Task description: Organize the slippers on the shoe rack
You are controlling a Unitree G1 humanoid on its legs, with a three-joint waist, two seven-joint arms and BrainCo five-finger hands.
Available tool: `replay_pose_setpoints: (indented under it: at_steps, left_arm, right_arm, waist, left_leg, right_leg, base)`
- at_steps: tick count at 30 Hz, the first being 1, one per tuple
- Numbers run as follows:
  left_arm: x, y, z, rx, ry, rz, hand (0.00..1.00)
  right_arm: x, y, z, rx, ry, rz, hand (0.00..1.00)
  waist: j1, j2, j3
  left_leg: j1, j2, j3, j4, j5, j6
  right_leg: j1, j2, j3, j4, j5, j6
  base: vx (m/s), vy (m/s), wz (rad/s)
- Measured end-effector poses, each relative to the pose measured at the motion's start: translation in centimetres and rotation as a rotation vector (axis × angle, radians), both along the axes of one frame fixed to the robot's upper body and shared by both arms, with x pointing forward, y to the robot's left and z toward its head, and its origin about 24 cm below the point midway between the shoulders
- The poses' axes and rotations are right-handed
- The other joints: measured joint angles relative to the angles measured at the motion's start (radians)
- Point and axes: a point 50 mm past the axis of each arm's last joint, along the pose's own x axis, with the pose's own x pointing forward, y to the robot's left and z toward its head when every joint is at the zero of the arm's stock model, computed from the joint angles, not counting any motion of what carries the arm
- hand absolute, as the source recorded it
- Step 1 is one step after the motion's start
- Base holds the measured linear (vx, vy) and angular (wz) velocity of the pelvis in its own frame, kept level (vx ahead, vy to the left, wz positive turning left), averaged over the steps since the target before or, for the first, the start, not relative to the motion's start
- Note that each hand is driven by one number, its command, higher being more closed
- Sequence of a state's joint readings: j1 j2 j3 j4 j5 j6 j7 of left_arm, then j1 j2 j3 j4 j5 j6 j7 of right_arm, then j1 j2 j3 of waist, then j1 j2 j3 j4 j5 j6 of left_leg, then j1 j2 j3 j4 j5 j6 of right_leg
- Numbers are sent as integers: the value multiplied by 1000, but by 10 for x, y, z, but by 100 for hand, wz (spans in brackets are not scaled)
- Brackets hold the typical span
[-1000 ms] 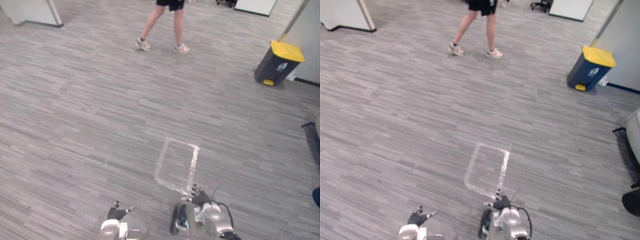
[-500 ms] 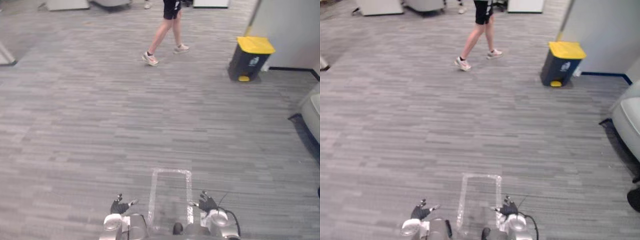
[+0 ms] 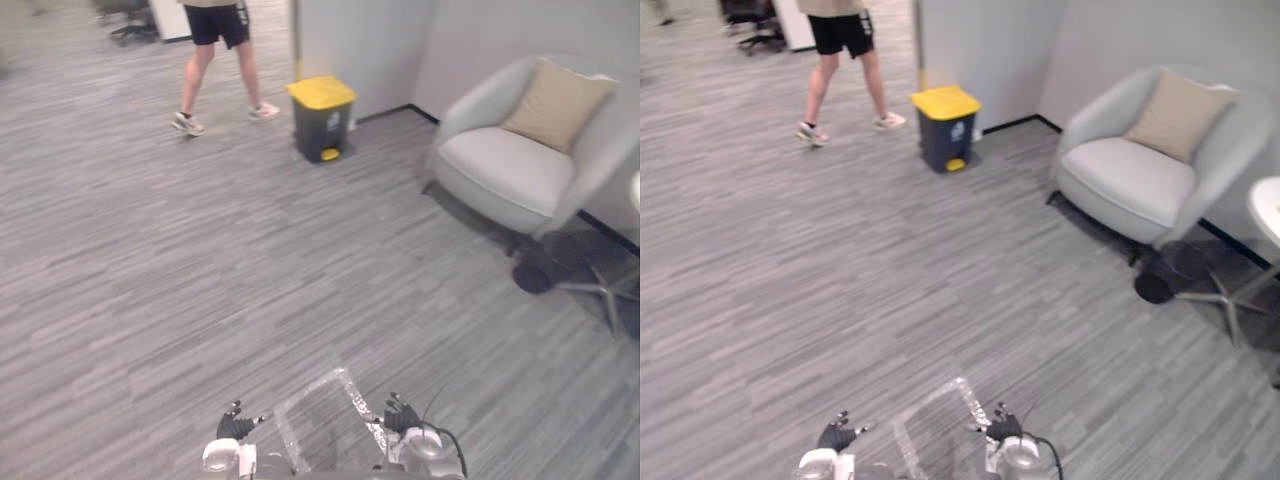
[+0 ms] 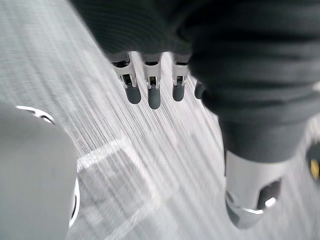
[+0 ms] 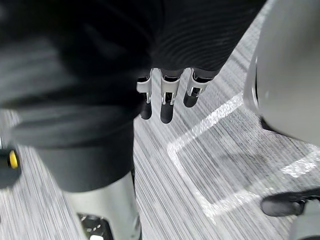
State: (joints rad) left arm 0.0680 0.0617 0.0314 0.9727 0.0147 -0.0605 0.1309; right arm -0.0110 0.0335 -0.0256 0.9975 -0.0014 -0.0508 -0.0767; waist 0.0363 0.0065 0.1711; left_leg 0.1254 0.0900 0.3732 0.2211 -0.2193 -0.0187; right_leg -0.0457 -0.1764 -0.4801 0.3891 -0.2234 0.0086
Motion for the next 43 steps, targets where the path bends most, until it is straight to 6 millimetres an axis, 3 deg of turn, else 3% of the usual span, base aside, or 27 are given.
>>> replay_pose_setpoints:
  at_steps: [1,2,6,8,9,11,12,13,14,15,17,19,20,21,22,23,25,30,35,43]
  left_arm:
    - [1,-1,0,-2,2,-4,0]
    - [1,-7,-1,-13,7,-23,0]
    - [2,-20,-3,-33,21,-91,0]
    - [7,-19,-1,-25,3,-111,0]
    - [11,-17,2,-19,-15,-114,0]
    - [7,-17,1,-23,-10,-102,0]
    - [7,-17,1,-23,-10,-100,0]
    - [8,-17,1,-25,-14,-93,0]
    - [10,-15,2,-22,-24,-88,0]
    - [10,-15,3,-22,-27,-87,0]
    - [15,-13,6,-19,-53,-75,0]
    - [15,-17,5,-31,-54,-61,0]
    - [12,-22,4,-42,-48,-47,0]
    - [12,-20,4,-38,-48,-45,0]
    - [13,-13,5,-17,-51,-42,0]
    - [13,-6,6,-4,-49,-33,0]
    - [10,-2,4,2,-35,-25,0]
    - [3,-4,0,-5,-4,-26,0]
    - [1,-5,-1,-7,4,-26,0]
    - [-1,-3,-2,-12,15,-13,0]
  right_arm:
    - [1,-3,0,-9,-1,1,0]
    - [1,-13,0,-34,1,1,0]
    - [4,-30,3,-76,-8,-9,0]
    - [1,-34,2,-84,1,-10,0]
    - [0,-35,1,-89,4,-10,0]
    - [-1,-37,1,-96,5,-4,0]
    - [-1,-38,1,-100,6,-4,0]
    - [1,-43,2,-115,5,-6,0]
    - [-2,-47,1,-126,19,-10,0]
    - [-3,-48,1,-128,21,-11,0]
    - [-7,-49,-2,-133,44,-15,0]
    - [-6,-52,-1,-143,39,-14,0]
    - [-6,-58,0,-158,43,-12,0]
    - [-6,-56,0,-155,44,-11,0]
    - [-9,-48,-3,-131,52,-10,0]
    - [-11,-40,-5,-108,60,-14,0]
    - [-14,-35,-6,-94,66,-22,0]
    - [-19,-35,-8,-86,81,-42,0]
    - [-22,-36,-10,-81,97,-61,0]
    - [-26,-40,-11,-92,110,-87,0]
  waist:
    - [-1,-8,-4]
    - [-1,26,-4]
    - [-37,60,-2]
    - [-35,42,5]
    - [-32,42,8]
    - [-24,65,10]
    - [-20,66,12]
    - [-9,70,15]
    - [-3,61,21]
    - [-2,57,24]
    - [15,38,38]
    - [20,67,36]
    - [23,92,26]
    - [22,85,25]
    - [18,38,23]
    - [24,13,18]
    - [22,-11,3]
    - [20,-6,-19]
    - [19,-5,-28]
    - [15,-8,-28]
  left_leg:
    - [13,-10,10,-17,0,-1]
    - [22,0,19,-39,8,-13]
    - [48,14,28,-24,15,-28]
    - [-7,52,29,143,10,-36]
    - [-68,101,37,317,10,-36]
    - [-140,175,42,529,24,-40]
    - [-152,181,30,561,30,-31]
    - [-172,151,-38,582,-43,-28]
    - [-198,96,-93,549,-100,-22]
    - [-202,82,-110,531,-110,-20]
    - [-233,-35,-279,309,-114,-44]
    - [-228,-58,-443,94,-29,-80]
    - [-219,-50,-453,81,89,-56]
    - [-214,-55,-442,79,89,-56]
    - [-186,-79,-406,39,92,-38]
    - [-164,-98,-386,2,101,-24]
    - [-121,-122,-367,-71,126,0]
    - [-38,-148,-357,-154,141,19]
    - [-32,-132,-368,-161,142,18]
    - [22,-91,-352,-256,192,-16]
  right_leg:
    - [-7,6,-37,-41,31,-32]
    - [-5,24,-44,-54,47,-54]
    - [46,65,-35,-123,48,-52]
    - [74,79,-6,-178,55,-41]
    - [95,104,27,-214,65,-44]
    - [118,150,108,-235,61,-62]
    - [118,156,126,-237,60,-65]
    - [117,157,197,-235,52,-82]
    - [120,140,267,-235,53,-83]
    - [124,135,282,-235,54,-82]
    - [152,88,387,-236,64,-38]
    - [150,102,452,-235,55,2]
    - [162,115,493,-239,54,27]
    - [166,108,497,-243,58,34]
    - [176,71,484,-268,64,51]
    - [176,47,491,-280,65,56]
    - [181,22,489,-292,73,68]
    - [225,4,467,-310,76,70]
    - [240,18,440,-325,76,69]
    - [237,54,439,-327,81,62]
  base:
    - [175,-96,-79]
    - [213,-112,-74]
    - [137,-70,-24]
    - [34,-115,-30]
    - [18,-104,-57]
    - [69,-31,-97]
    - [172,83,-140]
    - [186,134,-159]
    - [220,165,-157]
    - [171,158,-158]
    - [189,232,-145]
    - [194,346,-117]
    - [149,258,-77]
    - [208,247,-66]
    - [195,234,-46]
    - [228,260,-44]
    - [191,150,-24]
    - [140,59,-9]
    - [46,-64,5]
    - [-59,-89,-10]
